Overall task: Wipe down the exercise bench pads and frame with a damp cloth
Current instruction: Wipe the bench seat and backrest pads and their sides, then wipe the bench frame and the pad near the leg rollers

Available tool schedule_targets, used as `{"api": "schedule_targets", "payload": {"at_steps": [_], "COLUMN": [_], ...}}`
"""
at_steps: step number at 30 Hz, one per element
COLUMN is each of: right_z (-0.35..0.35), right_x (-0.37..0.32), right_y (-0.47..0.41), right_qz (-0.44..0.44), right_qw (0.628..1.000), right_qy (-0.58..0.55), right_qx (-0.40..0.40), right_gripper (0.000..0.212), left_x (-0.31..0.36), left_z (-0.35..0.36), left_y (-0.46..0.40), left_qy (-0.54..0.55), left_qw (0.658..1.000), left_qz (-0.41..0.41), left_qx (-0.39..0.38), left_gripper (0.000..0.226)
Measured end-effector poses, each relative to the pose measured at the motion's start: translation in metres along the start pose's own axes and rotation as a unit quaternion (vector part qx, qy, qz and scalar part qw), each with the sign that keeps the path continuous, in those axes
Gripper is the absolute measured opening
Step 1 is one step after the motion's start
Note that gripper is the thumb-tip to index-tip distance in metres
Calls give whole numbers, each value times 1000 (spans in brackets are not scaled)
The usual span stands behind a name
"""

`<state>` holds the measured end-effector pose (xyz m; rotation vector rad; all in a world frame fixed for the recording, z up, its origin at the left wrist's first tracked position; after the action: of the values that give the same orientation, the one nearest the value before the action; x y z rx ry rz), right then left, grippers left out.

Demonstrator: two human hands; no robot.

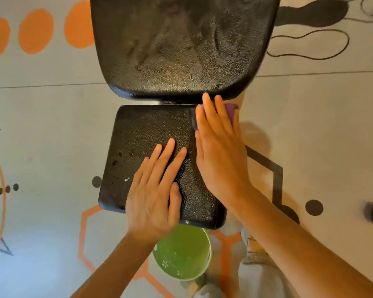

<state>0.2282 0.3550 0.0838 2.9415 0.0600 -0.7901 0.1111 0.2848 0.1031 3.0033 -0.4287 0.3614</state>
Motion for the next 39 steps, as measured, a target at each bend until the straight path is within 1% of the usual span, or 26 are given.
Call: {"api": "schedule_targets", "payload": {"at_steps": [3, 5, 7, 8, 9, 10, 12, 13, 15, 17, 19, 20, 21, 22, 23, 24, 26, 27, 30, 31, 33, 35, 36, 37, 39], "right_z": [4, 7, 12, 15, 16, 15, 12, 14, 19, 28, 33, 36, 36, 38, 38, 38, 46, 50, 53, 53, 58, 63, 65, 68, 68], "right_x": [-16, -32, -35, -34, -34, -34, -36, -40, -52, -71, -81, -81, -83, -88, -94, -98, -102, -105, -119, -119, -121, -129, -131, -132, -136], "right_y": [50, 96, 106, 93, 73, 48, 6, 1, 29, 90, 130, 122, 100, 70, 37, 10, 3, 23, 112, 114, 67, -4, -22, -21, 30], "right_qz": [-36, -98, -153, -160, -150, -133, -83, -65, -71, -122, -175, -195, -198, -189, -171, -138, -94, -100, -179, -199, -195, -157, -135, -121, -139], "right_qw": [999, 994, 985, 982, 984, 987, 993, 994, 995, 987, 972, 967, 968, 972, 978, 985, 991, 991, 971, 966, 968, 977, 981, 984, 979], "right_qy": [16, 33, 55, 63, 63, 68, 82, 82, 71, 80, 100, 90, 81, 74, 80, 82, 78, 78, 101, 101, 87, 98, 99, 93, 76], "right_qx": [-21, -44, -66, -76, -77, -61, -34, -32, -29, -70, -120, -134, -130, -116, -83, -61, -45, -52, -119, -131, -134, -103, -95, -95, -131], "right_gripper": [48, 51, 51, 49, 47, 45, 43, 44, 45, 47, 48, 48, 47, 46, 44, 44, 45, 46, 49, 49, 49, 53, 53, 51, 49], "left_x": [-4, -7, -7, -10, -18, -31, -70, -90, -119, -130, -131, -130, -129, -129, -129, -130, -131, -131, -133, -132, -131, -132, -133, -133, -132], "left_z": [-2, -5, -10, -14, -20, -26, -34, -34, -25, -12, -5, -5, -5, -5, -5, -5, -3, -2, 0, -1, -2, -2, -1, -1, 0], "left_y": [1, 0, 1, 4, 8, 14, 35, 46, 63, 69, 70, 70, 71, 71, 71, 71, 70, 68, 70, 70, 70, 69, 69, 69, 68], "left_qy": [19, 28, 41, 48, 53, 56, 62, 64, 84, 147, 212, 235, 253, 266, 276, 282, 289, 293, 316, 320, 324, 327, 329, 334, 349], "left_qw": [1000, 999, 998, 997, 994, 990, 974, 966, 956, 943, 926, 919, 915, 911, 908, 906, 907, 907, 898, 896, 894, 892, 891, 889, 884], "left_qz": [-22, -39, -45, -53, -73, -106, -187, -221, -259, -277, -284, -283, -279, -276, -272, -270, -262, -257, -262, -263, -260, -262, -261, -260, -257], "left_qx": [-1, 6, 24, 39, 58, 79, 113, 120, 113, 110, 129, 139, 147, 153, 158, 161, 161, 159, 160, 162, 166, 170, 171, 172, 173], "left_gripper": [57, 58, 57, 55, 54, 53, 53, 54, 56, 58, 57, 55, 53, 51, 50, 49, 49, 49, 52, 52, 51, 51, 50, 50, 51]}}
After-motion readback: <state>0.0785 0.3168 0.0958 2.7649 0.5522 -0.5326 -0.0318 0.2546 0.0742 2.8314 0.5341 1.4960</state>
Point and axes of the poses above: each hand's wrist, its own y-axis away from the middle knuckle, its own z-axis out of the palm, x = y × z, the point moved 10 cm from there along -y, towards the middle knuckle
